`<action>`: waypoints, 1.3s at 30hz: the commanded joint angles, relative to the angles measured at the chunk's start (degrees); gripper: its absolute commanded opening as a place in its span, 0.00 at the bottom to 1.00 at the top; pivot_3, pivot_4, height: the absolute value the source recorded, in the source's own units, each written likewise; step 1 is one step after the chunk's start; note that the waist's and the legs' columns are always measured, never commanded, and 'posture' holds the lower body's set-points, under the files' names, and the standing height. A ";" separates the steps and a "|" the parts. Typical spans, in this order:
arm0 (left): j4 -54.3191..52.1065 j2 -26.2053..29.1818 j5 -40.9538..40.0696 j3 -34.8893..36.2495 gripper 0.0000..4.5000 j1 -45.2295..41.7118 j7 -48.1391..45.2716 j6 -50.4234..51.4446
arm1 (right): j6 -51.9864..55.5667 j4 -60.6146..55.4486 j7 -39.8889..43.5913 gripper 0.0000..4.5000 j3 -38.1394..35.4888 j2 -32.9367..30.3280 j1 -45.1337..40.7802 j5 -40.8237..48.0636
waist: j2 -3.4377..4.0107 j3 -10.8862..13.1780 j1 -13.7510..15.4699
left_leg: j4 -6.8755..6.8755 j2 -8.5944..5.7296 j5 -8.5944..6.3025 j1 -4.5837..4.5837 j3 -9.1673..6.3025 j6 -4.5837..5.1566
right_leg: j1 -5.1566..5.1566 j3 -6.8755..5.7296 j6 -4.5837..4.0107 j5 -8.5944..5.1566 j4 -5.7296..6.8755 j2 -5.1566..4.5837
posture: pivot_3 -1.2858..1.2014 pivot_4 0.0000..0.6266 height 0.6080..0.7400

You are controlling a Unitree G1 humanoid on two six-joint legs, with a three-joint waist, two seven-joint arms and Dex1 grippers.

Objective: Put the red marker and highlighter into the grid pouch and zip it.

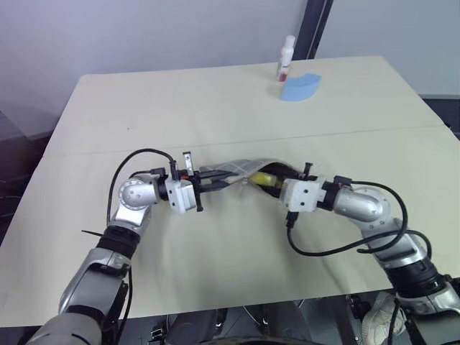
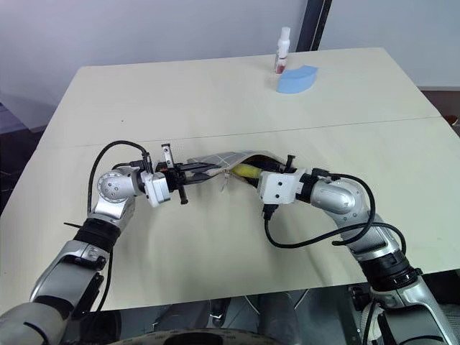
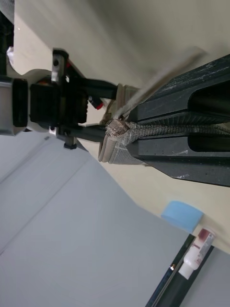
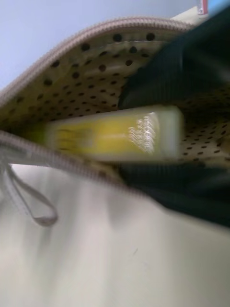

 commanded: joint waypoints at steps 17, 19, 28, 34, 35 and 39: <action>0.72 -1.12 -0.38 2.23 0.00 1.60 0.81 -1.30 | 30.15 -25.46 -14.13 0.99 -32.55 8.84 32.91 20.11 | 0.00 -0.03 0.23 | -0.01 0.02 -0.21 0.03 -0.07 0.19 | 0.03 0.02 0.00 0.00 0.04 0.04 | 0.52 0.24 0.99; 0.77 -1.49 -0.47 1.91 0.00 1.60 0.50 -1.34 | 34.56 -24.39 -15.33 0.99 -33.31 7.55 36.86 17.57 | 0.00 -0.03 0.19 | 0.02 0.00 -0.23 0.03 -0.06 0.17 | 0.06 0.03 -0.01 -0.01 0.04 0.04 | 0.52 0.24 0.99; 3.10 -2.92 0.03 1.76 0.00 -0.14 -0.55 -2.05 | 53.04 -17.49 -17.62 0.87 -41.54 10.41 33.28 28.31 | 0.02 -0.04 -0.02 | 0.01 0.12 -0.21 0.11 -0.10 0.17 | 0.07 0.06 -0.02 0.00 0.08 0.15 | 0.52 0.24 0.99; 2.96 -2.49 0.21 2.21 0.00 0.03 -0.23 -2.11 | 55.19 -16.89 -16.79 0.24 -39.42 7.97 32.41 28.67 | 0.06 -0.06 0.03 | 0.02 0.11 -0.16 0.10 -0.08 0.24 | 0.06 0.06 -0.02 0.00 0.04 0.14 | 0.52 0.24 0.99; 2.71 -2.40 0.30 2.27 0.00 0.24 -0.04 -2.06 | 54.01 -17.04 -16.50 0.15 -39.70 7.45 31.99 28.61 | 0.05 -0.06 0.08 | 0.02 0.11 -0.16 0.09 -0.08 0.25 | 0.07 0.06 -0.01 0.00 0.02 0.14 | 0.52 0.24 0.99; 2.42 -2.16 0.56 2.31 0.00 0.60 0.44 -2.18 | 42.65 -20.35 -9.96 0.06 -41.76 4.87 29.83 30.15 | 0.07 -0.06 -0.04 | 0.02 0.09 -0.17 0.09 -0.07 0.25 | 0.08 0.06 -0.01 0.00 0.02 0.12 | 0.52 0.24 0.99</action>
